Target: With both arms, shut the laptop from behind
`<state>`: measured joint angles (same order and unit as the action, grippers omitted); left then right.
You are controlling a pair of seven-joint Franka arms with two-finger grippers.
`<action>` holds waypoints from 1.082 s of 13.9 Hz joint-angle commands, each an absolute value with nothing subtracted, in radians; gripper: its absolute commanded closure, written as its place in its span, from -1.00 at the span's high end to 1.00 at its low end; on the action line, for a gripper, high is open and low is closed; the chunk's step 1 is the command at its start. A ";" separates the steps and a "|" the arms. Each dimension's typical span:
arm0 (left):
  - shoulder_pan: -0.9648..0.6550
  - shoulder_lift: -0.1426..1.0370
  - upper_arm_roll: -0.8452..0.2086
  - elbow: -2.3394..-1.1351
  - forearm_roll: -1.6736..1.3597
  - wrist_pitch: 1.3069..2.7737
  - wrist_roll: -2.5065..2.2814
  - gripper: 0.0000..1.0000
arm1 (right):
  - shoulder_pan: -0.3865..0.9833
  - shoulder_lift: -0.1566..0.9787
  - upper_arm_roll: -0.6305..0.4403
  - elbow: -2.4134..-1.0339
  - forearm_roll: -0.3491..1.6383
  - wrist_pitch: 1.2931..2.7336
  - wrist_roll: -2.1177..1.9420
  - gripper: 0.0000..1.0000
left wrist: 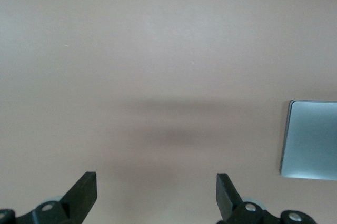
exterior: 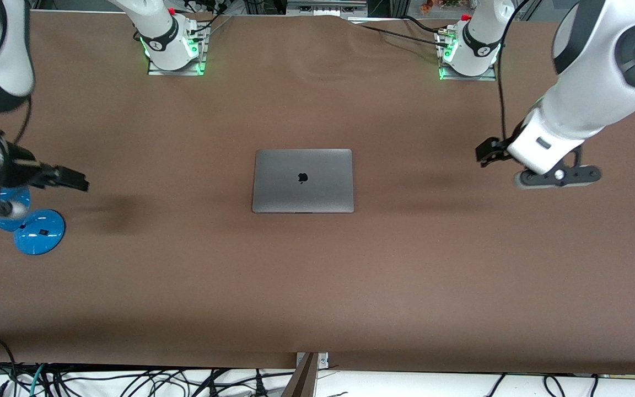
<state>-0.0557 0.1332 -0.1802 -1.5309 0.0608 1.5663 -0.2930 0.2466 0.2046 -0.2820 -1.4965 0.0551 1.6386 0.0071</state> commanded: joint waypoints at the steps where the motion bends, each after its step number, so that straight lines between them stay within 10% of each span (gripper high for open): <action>1: -0.087 0.040 -0.105 -1.563 0.066 1.543 -0.187 1.00 | 0.155 -0.012 -0.161 -1.679 -0.018 1.641 0.018 1.00; 7: -0.117 0.038 -0.068 -1.428 0.066 1.425 -0.178 1.00 | 0.026 -0.147 -0.086 -1.790 -0.018 1.572 0.028 1.00; 15: -0.057 -0.029 0.017 -1.598 -0.014 1.504 -0.128 1.00 | -0.002 -0.095 -0.043 -1.755 -0.017 1.569 0.015 1.00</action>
